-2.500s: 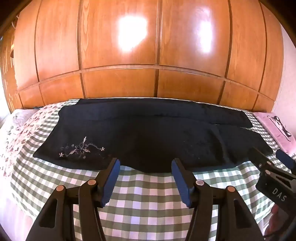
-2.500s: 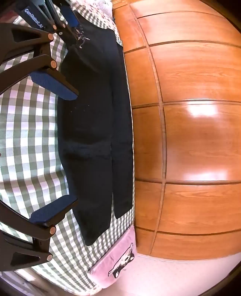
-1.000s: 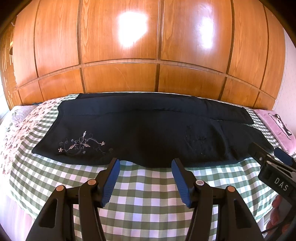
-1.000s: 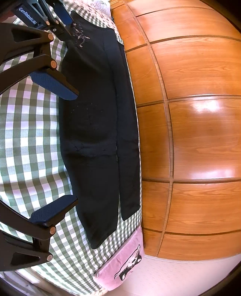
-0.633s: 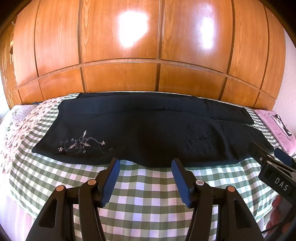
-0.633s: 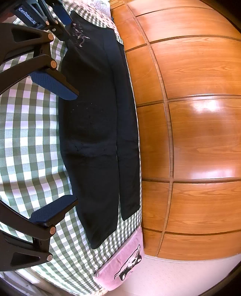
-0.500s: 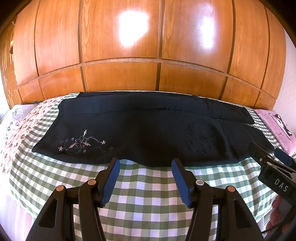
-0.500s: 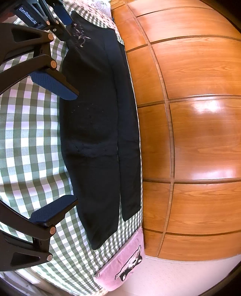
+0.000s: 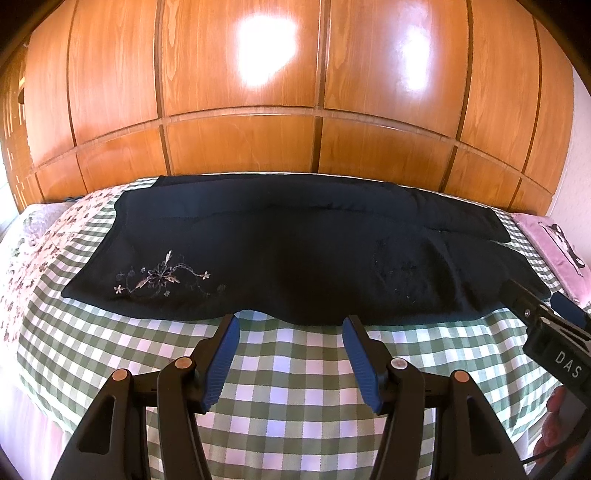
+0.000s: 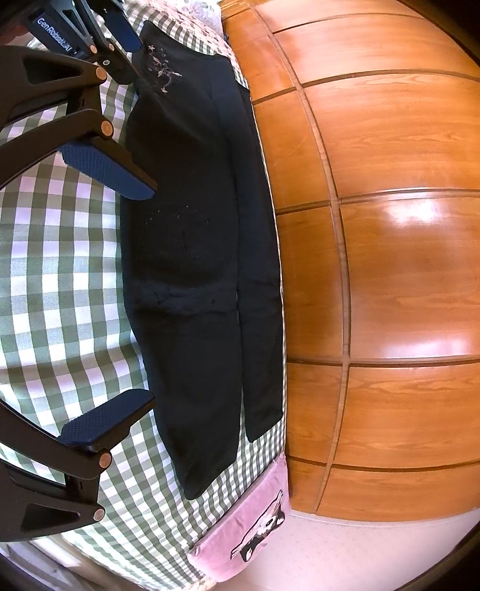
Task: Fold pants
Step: 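Lower both tools onto the trouser waistband and close both grippers on it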
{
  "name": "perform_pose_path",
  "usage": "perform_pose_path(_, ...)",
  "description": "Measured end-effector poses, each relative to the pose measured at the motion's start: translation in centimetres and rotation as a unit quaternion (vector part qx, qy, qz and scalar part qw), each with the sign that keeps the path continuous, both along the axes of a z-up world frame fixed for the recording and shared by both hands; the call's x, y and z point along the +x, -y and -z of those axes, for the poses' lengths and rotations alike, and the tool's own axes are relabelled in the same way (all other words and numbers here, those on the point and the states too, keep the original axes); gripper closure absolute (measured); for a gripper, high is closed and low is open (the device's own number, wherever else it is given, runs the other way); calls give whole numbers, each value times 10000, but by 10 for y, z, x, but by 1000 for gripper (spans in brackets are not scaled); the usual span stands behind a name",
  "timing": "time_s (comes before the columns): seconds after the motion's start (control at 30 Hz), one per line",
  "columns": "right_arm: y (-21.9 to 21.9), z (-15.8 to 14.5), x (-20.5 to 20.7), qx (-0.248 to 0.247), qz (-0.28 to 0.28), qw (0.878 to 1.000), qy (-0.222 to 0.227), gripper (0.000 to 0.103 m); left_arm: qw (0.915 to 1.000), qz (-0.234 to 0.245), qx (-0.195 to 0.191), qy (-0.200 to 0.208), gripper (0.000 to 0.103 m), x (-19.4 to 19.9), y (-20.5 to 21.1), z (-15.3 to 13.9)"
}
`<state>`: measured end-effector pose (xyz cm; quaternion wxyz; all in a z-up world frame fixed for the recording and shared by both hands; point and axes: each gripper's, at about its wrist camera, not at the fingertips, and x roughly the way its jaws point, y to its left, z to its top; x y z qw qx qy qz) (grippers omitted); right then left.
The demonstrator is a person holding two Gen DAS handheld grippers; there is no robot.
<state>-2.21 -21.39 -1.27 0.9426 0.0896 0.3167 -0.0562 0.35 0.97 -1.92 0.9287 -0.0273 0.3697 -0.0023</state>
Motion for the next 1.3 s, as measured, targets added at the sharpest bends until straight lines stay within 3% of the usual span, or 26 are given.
perform_pose_path(0.13,4,3,1,89,26,10000,10,0,9997,33,-189,-145,44,4,-9,4)
perform_pose_path(0.37,20,4,2,530,-262,9977,336,0,9973,94,-732,53,44,2,-37,7)
perform_pose_path(0.5,30,12,6,707,-208,9971,185,0,9900,174,-1402,8,44,7,-60,14)
perform_pose_path(0.6,39,21,9,884,-190,9959,28,0,9781,61,-2072,-175,44,15,-83,26)
perform_pose_path(0.73,63,35,13,1410,-164,9896,-217,0,9744,-348,-2199,-308,44,25,-110,39)
perform_pose_path(0.9,104,55,13,2345,104,9718,-224,2,9604,-929,-2619,-204,44,33,-152,55)
perform_pose_path(1.1,149,87,16,3445,648,9358,-370,16,9481,-1438,-2835,25,46,39,-186,73)
perform_pose_path(1.2,165,101,18,3870,824,9180,-278,30,9408,-1464,-3055,83,46,44,-198,78)
perform_pose_path(1.3,175,106,23,4028,910,9106,-168,39,9330,-1460,-3283,211,46,49,-210,83)
